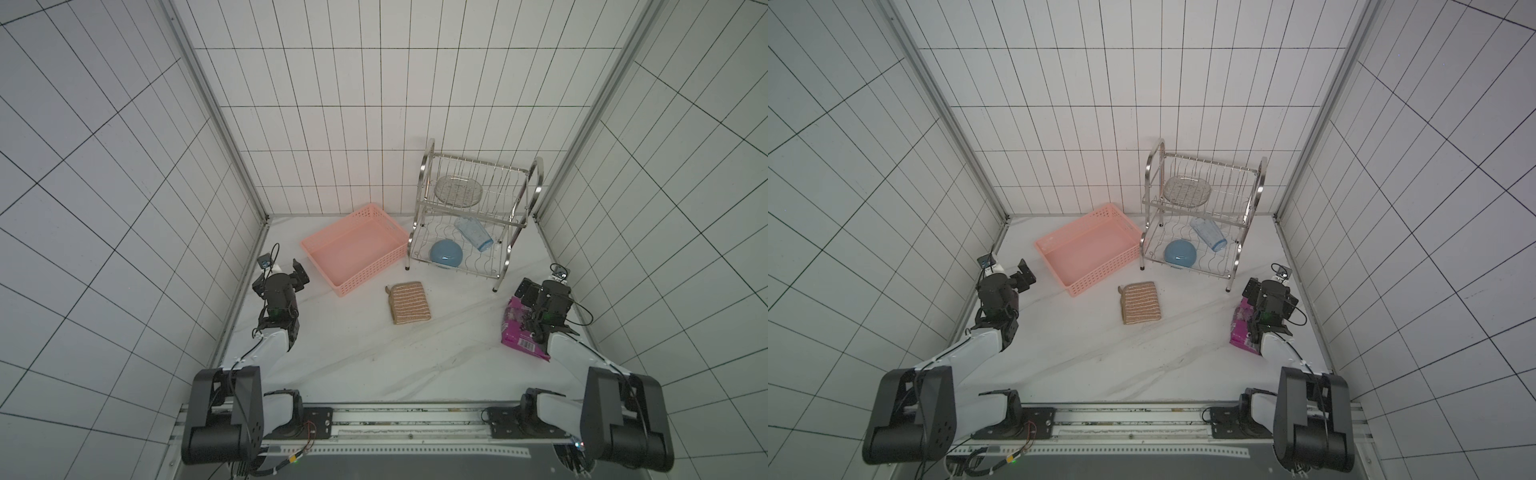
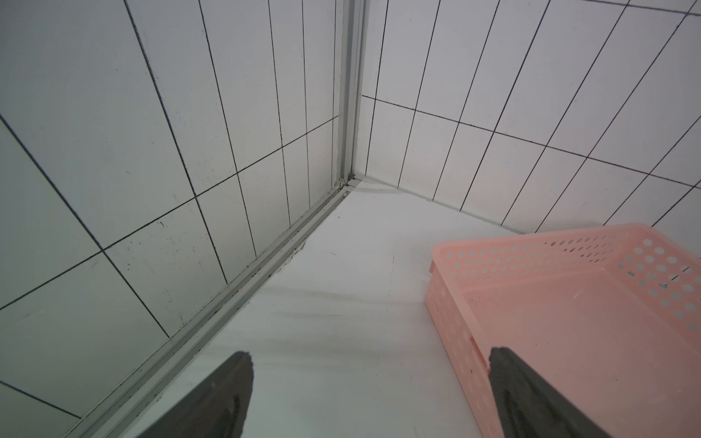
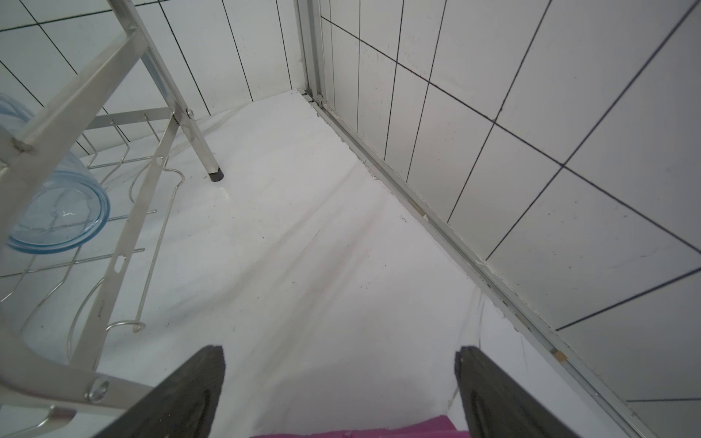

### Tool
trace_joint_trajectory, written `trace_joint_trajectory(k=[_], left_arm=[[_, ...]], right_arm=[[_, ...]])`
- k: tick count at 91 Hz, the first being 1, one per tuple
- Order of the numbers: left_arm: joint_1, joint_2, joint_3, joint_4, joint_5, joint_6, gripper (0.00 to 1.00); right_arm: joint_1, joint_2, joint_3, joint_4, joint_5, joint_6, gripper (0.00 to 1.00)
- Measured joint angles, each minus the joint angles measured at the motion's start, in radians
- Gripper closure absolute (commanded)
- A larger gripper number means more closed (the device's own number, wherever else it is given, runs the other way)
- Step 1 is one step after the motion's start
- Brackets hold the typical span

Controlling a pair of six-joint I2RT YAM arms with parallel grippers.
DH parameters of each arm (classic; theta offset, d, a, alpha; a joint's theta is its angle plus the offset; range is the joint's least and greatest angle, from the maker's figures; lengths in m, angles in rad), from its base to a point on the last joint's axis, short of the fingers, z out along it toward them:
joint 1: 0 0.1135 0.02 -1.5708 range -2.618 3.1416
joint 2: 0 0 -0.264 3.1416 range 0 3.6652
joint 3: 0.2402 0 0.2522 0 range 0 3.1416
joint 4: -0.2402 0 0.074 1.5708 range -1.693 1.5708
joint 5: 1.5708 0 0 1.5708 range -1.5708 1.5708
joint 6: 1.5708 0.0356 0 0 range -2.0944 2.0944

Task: Fold the square dishcloth
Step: Reset both arms

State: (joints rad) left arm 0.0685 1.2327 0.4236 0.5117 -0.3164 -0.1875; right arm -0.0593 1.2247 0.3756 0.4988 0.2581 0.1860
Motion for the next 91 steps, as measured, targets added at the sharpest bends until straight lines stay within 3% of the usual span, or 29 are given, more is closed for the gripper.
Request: trace_joint_trajectory(k=[35, 69, 91], left_arm=[[0.013, 0.008, -0.027, 0.064, 0.094, 0.021, 0.01], [-0.014, 0.301, -0.031, 0.241, 0.213, 0.048, 0.02], [-0.027, 0.321, 0.014, 0.234, 0.237, 0.072, 0.02]], right_arm=[[-0.011, 0.171, -0.026, 0.248, -0.111, -0.028, 0.01], [-0.013, 0.289, -0.026, 0.401, -0.226, -0.067, 0.01], [-0.013, 0.296, -0.003, 0.378, -0.256, -0.082, 0.01]])
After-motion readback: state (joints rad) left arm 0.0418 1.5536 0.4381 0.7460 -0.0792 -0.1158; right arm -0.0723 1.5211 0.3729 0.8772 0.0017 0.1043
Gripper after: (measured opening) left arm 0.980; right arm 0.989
